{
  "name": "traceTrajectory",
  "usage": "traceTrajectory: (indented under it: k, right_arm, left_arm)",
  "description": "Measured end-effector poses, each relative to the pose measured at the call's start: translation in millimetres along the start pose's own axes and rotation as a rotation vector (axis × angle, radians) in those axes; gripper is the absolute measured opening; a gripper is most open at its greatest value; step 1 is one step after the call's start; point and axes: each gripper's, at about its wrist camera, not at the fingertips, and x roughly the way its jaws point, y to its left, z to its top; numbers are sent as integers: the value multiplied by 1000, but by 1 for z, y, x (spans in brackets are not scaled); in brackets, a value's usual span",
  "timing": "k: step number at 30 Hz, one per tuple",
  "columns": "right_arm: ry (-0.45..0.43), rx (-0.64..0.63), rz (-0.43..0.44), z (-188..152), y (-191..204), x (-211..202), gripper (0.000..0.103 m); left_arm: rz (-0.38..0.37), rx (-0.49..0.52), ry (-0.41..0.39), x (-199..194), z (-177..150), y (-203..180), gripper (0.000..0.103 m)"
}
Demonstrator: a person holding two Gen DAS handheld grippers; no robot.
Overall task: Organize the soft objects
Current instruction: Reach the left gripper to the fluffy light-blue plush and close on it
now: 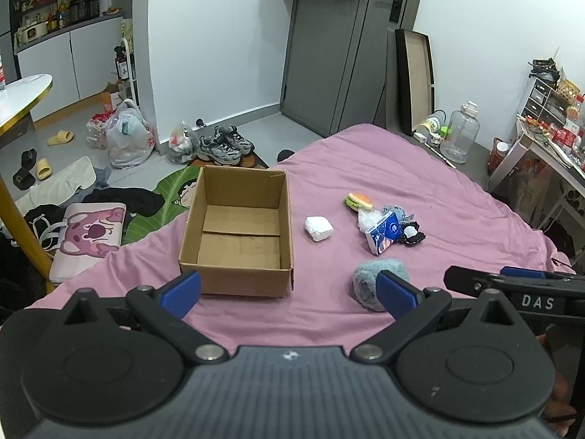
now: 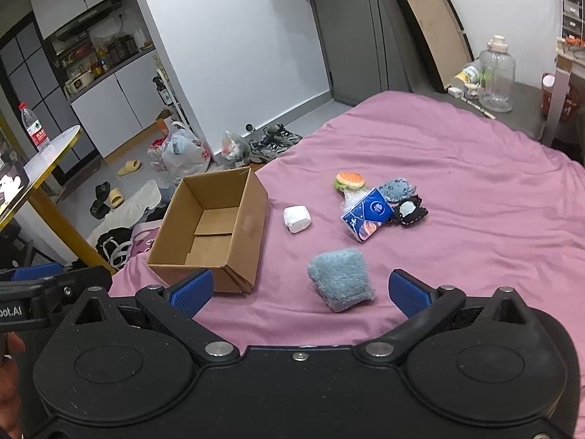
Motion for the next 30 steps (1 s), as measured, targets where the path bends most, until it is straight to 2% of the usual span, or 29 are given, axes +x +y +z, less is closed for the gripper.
traceTrajectory:
  k: [14, 16, 23, 28, 30]
  right_arm:
    - [48, 82, 50, 15, -32, 36, 103]
    - [46, 106, 68, 18, -39, 41, 103]
    - [55, 169, 103, 23, -53, 59, 103]
    - [55, 225, 104, 28, -63, 77, 100]
    - [62, 254, 108, 30, -68, 84, 94]
  left_arm:
    - [-2, -8, 27, 40, 4, -18, 99]
    - [-4, -9, 35, 47, 6, -20, 95]
    - [-13, -41, 43, 70, 10, -25, 91]
    - [-27, -87, 87, 96, 12, -28, 70]
    - [-31, -106, 107, 106, 11, -29, 65]
